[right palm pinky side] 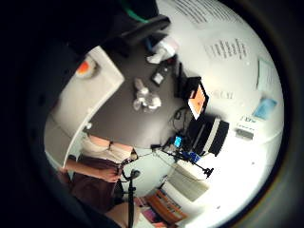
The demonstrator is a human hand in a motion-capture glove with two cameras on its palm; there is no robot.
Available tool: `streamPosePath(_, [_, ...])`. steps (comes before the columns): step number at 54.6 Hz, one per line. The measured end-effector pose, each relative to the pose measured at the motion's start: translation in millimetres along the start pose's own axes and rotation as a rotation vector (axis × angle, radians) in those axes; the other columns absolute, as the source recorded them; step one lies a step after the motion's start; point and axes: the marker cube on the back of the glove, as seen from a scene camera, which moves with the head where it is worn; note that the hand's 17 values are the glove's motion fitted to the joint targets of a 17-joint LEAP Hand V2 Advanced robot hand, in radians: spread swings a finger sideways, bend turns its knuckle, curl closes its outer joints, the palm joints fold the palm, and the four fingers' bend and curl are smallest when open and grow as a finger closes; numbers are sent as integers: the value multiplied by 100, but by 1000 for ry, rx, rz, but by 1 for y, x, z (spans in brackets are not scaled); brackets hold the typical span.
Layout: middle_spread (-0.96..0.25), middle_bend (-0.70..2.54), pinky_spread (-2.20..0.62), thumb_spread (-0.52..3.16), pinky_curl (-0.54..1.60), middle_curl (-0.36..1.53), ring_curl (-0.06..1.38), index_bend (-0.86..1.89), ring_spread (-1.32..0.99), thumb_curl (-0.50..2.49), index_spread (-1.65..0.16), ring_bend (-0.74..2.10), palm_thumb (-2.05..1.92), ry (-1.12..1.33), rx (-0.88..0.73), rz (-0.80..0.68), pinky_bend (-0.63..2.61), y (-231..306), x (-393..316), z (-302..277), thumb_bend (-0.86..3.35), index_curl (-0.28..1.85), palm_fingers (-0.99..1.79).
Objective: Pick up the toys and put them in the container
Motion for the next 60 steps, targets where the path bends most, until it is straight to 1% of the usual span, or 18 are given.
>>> streamPosePath(9, [-3, 12, 5, 134, 34, 28, 26, 11, 3, 34, -24, 37, -5, 12, -15, 105, 83, -2, 75, 42, -3, 32, -24])
streamPosePath(21, [-3, 12, 4, 136, 32, 25, 26, 10, 2, 30, -24, 30, -4, 20, -139, 242, 76, -42, 168, 214, -3, 28, -26])
streamPosePath(30, [-2, 11, 5, 133, 33, 23, 26, 6, 3, 28, -24, 24, -6, 88, -233, 343, 79, -62, 199, 319, -5, 23, -27])
streamPosePath(34, [-1, 7, 7, 121, 38, 21, 27, 2, 6, 26, -25, 29, -11, 54, -151, 358, 99, -59, 210, 338, -8, 20, -21])
streamPosePath(35, [-1, 9, 7, 123, 36, 21, 27, 4, 6, 26, -25, 28, -9, 44, -120, 363, 94, -58, 211, 340, -7, 20, -26])
streamPosePath(36, [-1, 9, 8, 118, 39, 20, 28, 4, 6, 26, -25, 30, -12, 36, -87, 368, 100, -58, 212, 342, -9, 19, -20])
streamPosePath(37, [-3, 13, 6, 117, 39, 21, 30, 10, 6, 26, -26, 38, -11, 32, -54, 374, 102, -58, 214, 344, -8, 19, 2])
streamPosePath(39, [-4, 14, 6, 114, 39, 21, 30, 13, 6, 25, -26, 40, -10, 36, 4, 379, 103, -58, 216, 348, -8, 20, 4])
streamPosePath(40, [-7, 17, 4, 114, 38, 21, 31, 25, 4, 25, -26, 45, -9, 41, 28, 378, 100, -58, 217, 348, -7, 24, 21])
streamPosePath(42, [-10, 18, 0, 113, 36, 21, 30, 28, 2, 25, -26, 47, -8, 46, 70, 373, 98, -55, 219, 349, -6, 24, 28])
streamPosePath(43, [-8, 16, 2, 112, 37, 21, 30, 21, 3, 25, -27, 46, -9, 45, 92, 369, 100, -54, 221, 349, -7, 22, 17])
streamPosePath(45, [-14, 25, -4, 115, 36, 24, 33, 34, -3, 25, -26, 52, -6, 37, 145, 360, 94, -51, 224, 350, -5, 27, 44])
streamPosePath(49, [-21, 47, -11, 119, 31, 32, 33, 45, -13, 25, -27, 57, -4, 36, 233, 336, 81, -47, 226, 350, -3, 31, 77])
streamPosePath(52, [-25, 55, -14, 124, 31, 35, 36, 54, -19, 26, -27, 65, 1, 70, 279, 307, 76, -46, 221, 347, 0, 35, 90])
streamPosePath(53, [-26, 60, -15, 125, 31, 37, 38, 58, -20, 28, -27, 72, 8, 84, 287, 298, 76, -45, 220, 346, 4, 37, 103])
streamPosePath(54, [-27, 58, -16, 125, 29, 36, 36, 56, -22, 27, -27, 66, 2, 93, 290, 289, 73, -43, 219, 345, 0, 36, 90])
streamPosePath(57, [-28, 72, -19, 124, 32, 43, 45, 65, -25, 33, -27, 89, 21, 86, 263, 271, 76, -36, 216, 344, 9, 42, 127])
streamPosePath(60, [-28, 83, -21, 120, 34, 48, 50, 72, -26, 37, -26, 101, 27, 17, 174, 265, 77, -27, 214, 345, 10, 48, 133])
